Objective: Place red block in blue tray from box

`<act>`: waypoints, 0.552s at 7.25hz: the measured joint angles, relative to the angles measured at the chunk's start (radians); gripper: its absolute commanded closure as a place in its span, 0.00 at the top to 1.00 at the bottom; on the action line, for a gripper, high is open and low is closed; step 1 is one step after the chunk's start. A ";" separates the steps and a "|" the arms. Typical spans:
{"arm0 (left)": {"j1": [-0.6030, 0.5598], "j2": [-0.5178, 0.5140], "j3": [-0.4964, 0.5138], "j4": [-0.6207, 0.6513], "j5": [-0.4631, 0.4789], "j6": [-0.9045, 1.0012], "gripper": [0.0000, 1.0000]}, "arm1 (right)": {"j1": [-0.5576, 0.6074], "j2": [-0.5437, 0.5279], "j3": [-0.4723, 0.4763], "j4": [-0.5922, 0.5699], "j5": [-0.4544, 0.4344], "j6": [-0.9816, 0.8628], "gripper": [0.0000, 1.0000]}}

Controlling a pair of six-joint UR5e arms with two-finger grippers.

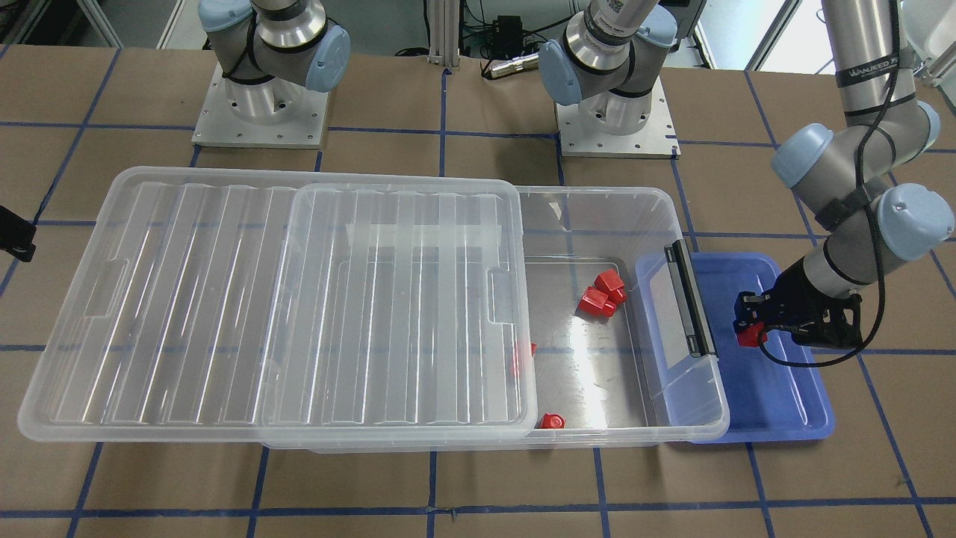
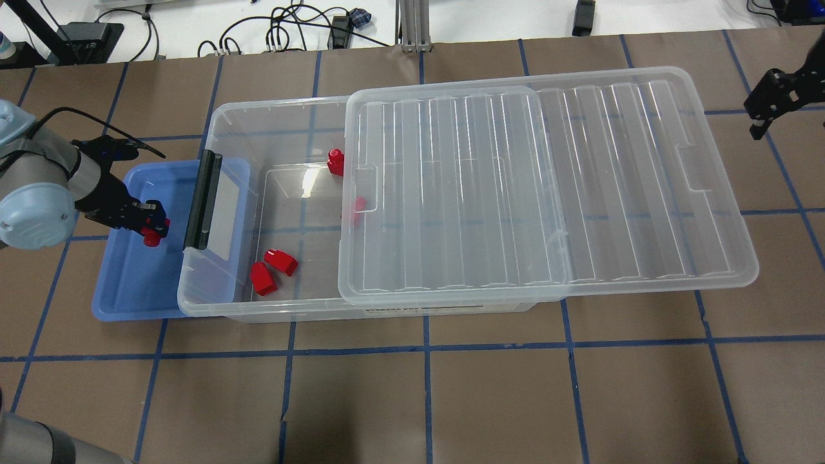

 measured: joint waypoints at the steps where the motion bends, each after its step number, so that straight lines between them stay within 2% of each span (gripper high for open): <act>1: -0.010 0.013 0.004 -0.025 0.014 -0.004 0.85 | -0.008 0.001 0.008 -0.007 0.000 -0.007 1.00; 2: -0.032 0.037 0.023 -0.078 0.032 -0.010 0.85 | -0.017 0.001 0.020 -0.020 0.000 -0.017 1.00; 4: -0.102 0.107 0.128 -0.297 0.048 -0.046 0.85 | -0.025 0.000 0.067 -0.077 0.000 -0.026 1.00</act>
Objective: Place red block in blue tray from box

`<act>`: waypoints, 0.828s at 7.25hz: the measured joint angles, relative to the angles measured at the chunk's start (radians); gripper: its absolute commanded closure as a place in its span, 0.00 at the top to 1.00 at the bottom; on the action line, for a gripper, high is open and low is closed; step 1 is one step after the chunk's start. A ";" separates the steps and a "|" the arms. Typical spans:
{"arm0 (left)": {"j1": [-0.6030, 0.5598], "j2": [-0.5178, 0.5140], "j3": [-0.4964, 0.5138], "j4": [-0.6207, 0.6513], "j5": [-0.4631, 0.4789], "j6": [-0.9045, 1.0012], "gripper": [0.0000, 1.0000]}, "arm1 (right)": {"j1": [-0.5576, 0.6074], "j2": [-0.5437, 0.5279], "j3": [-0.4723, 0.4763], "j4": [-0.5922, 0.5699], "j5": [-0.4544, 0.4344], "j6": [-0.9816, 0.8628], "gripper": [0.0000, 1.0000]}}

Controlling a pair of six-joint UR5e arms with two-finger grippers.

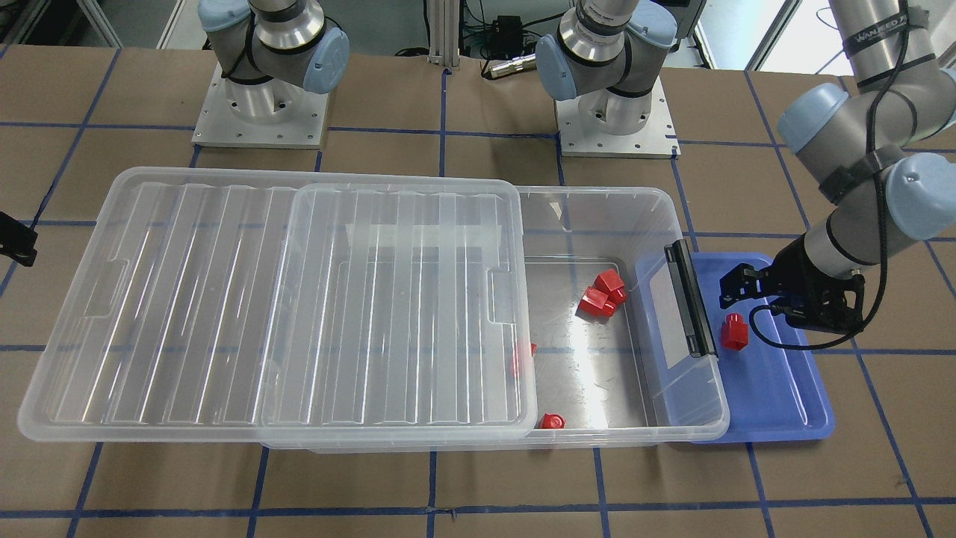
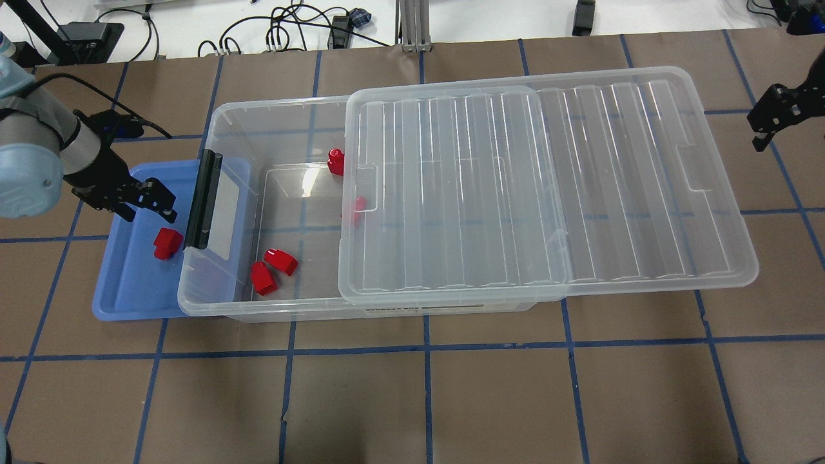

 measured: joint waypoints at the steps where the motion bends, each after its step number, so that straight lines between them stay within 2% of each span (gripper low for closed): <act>1: -0.032 0.044 0.064 -0.130 0.002 -0.025 0.90 | -0.001 -0.002 0.028 -0.044 -0.001 -0.006 1.00; 2: -0.063 0.086 0.128 -0.248 0.002 -0.068 0.99 | -0.001 -0.002 0.046 -0.072 -0.001 -0.012 1.00; 3: -0.124 0.121 0.193 -0.332 0.002 -0.144 1.00 | -0.001 -0.002 0.055 -0.085 0.000 -0.013 1.00; 4: -0.211 0.146 0.240 -0.368 0.002 -0.237 1.00 | -0.001 0.000 0.060 -0.089 0.004 -0.011 1.00; 6: -0.335 0.195 0.263 -0.369 -0.001 -0.352 1.00 | 0.000 0.004 0.077 -0.095 0.011 -0.011 1.00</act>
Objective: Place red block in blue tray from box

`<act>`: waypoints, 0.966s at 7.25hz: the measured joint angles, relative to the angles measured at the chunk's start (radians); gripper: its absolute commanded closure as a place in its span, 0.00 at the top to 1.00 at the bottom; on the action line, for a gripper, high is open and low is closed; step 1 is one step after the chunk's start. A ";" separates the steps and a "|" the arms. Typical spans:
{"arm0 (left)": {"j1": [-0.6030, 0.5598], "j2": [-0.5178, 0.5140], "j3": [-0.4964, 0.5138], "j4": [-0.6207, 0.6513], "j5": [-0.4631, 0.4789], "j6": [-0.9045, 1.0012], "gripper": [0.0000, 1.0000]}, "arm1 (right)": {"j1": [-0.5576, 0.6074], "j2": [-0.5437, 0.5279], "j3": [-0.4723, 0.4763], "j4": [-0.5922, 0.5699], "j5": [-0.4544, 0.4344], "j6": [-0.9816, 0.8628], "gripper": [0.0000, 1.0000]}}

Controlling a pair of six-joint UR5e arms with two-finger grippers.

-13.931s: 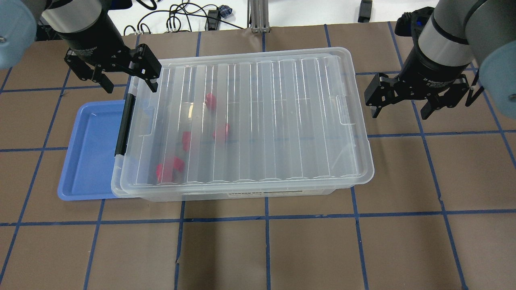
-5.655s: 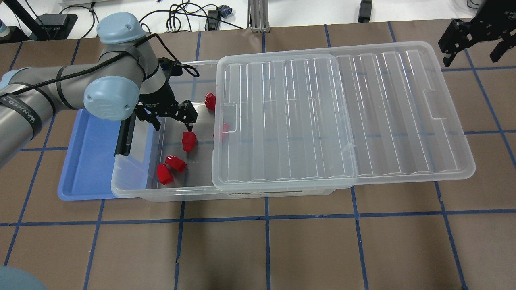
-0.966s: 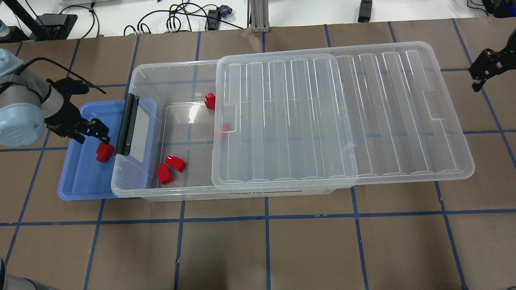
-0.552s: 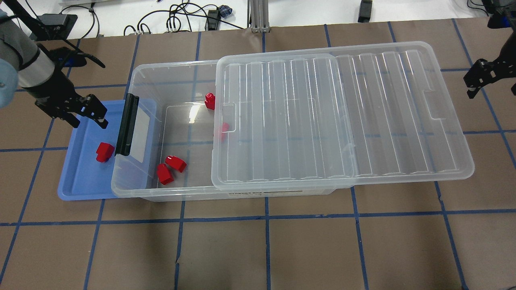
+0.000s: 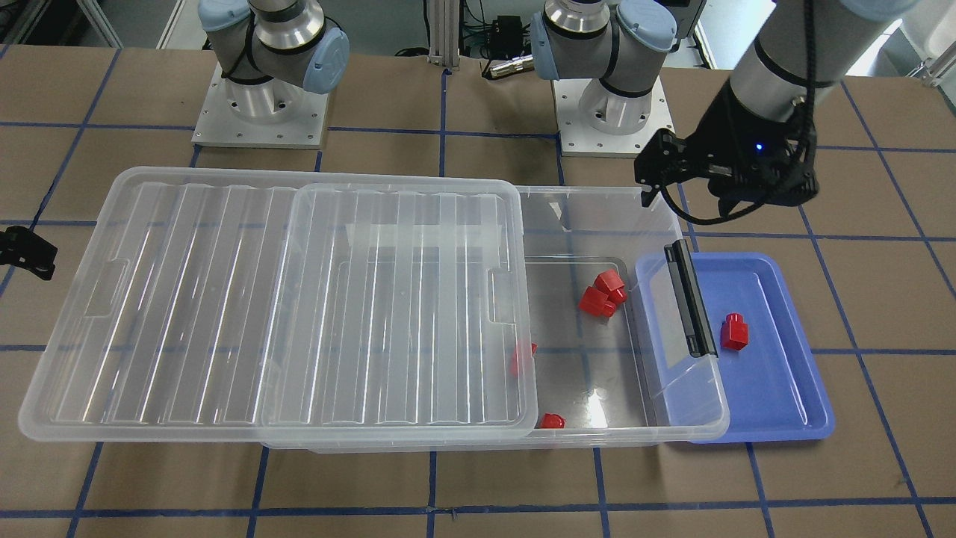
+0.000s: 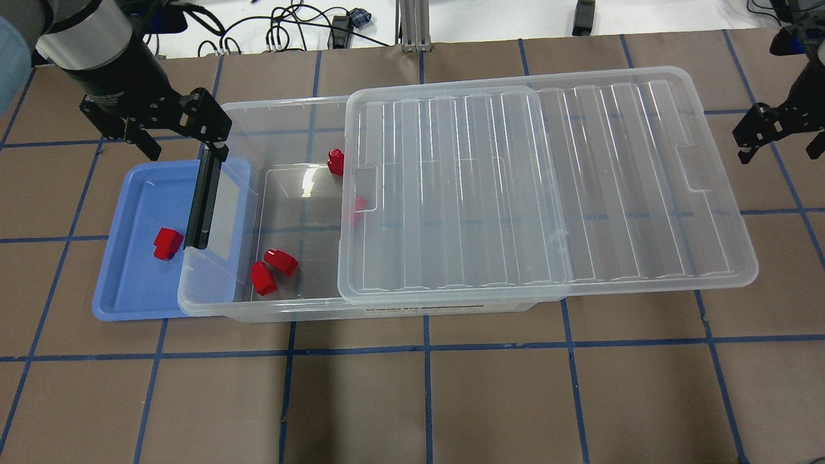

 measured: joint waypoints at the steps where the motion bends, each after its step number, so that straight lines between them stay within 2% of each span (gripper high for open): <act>1: -0.019 0.013 -0.002 0.026 0.000 -0.016 1.00 | 0.000 0.006 0.008 -0.003 0.000 -0.001 1.00; 4: -0.033 0.023 -0.018 0.062 0.003 -0.043 1.00 | 0.001 0.020 0.015 -0.004 0.002 -0.002 1.00; 7: -0.035 0.020 -0.003 0.034 0.020 -0.116 1.00 | 0.008 0.020 0.016 0.005 0.008 0.004 1.00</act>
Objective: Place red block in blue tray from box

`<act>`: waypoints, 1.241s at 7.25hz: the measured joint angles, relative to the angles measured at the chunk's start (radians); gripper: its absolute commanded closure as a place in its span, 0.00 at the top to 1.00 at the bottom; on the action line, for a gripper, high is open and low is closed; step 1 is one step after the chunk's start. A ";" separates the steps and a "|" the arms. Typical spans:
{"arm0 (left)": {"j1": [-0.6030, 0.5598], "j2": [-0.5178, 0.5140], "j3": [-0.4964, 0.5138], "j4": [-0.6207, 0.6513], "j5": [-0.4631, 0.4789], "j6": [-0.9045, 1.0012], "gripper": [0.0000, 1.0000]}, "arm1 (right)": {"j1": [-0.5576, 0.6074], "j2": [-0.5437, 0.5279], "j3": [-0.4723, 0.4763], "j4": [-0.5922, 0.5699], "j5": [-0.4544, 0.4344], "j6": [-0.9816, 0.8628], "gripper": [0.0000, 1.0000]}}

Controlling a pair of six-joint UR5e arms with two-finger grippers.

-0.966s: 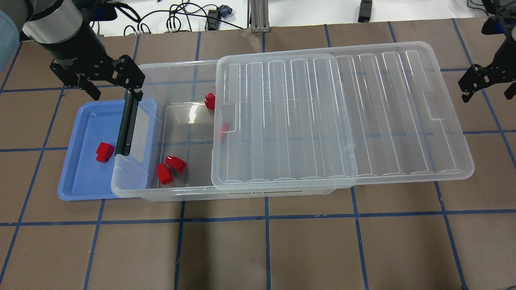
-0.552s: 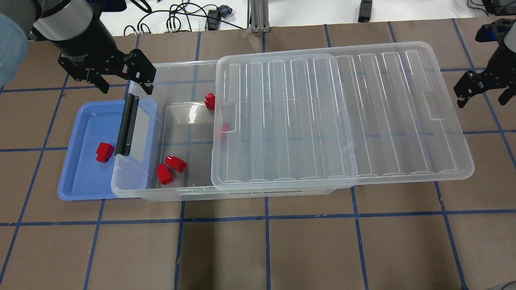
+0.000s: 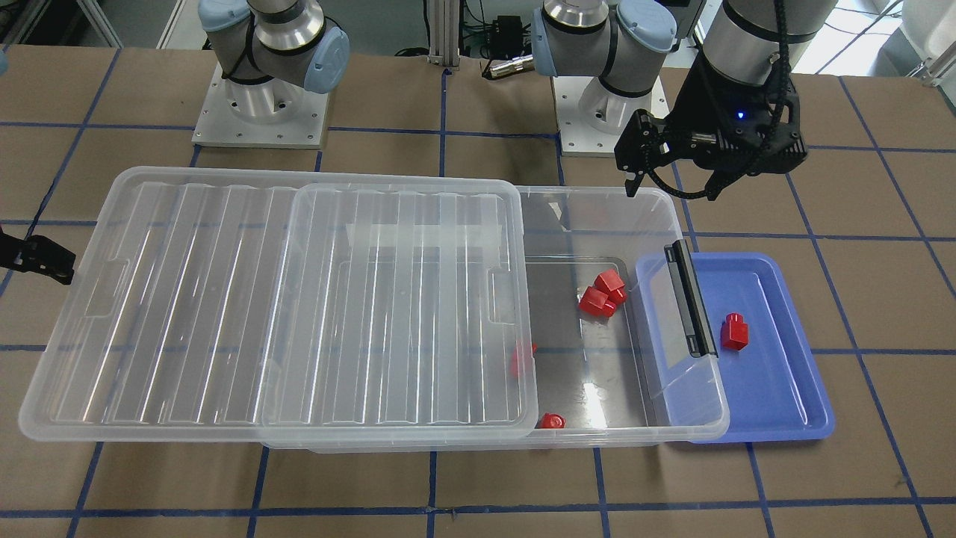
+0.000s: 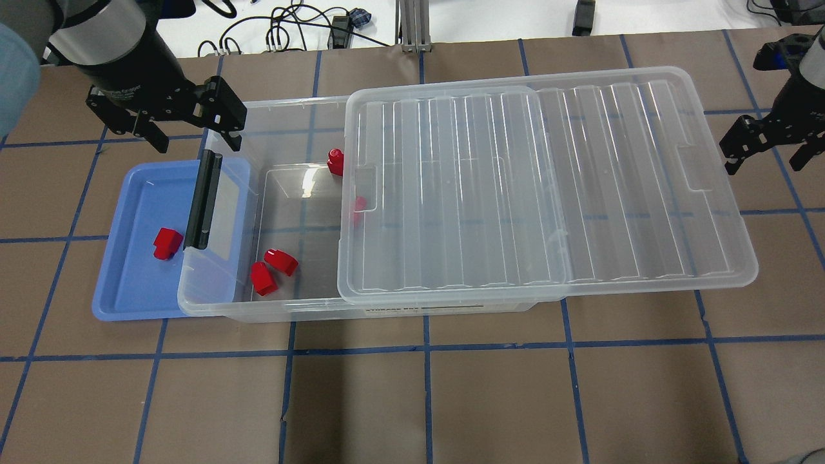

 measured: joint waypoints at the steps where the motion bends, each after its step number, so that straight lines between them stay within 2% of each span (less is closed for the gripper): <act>1: 0.000 -0.005 0.001 -0.002 0.002 -0.007 1.00 | 0.008 0.001 0.002 0.001 0.005 0.002 1.00; 9: 0.000 0.000 -0.016 0.004 -0.001 -0.011 1.00 | 0.173 0.002 0.010 0.011 0.058 0.169 1.00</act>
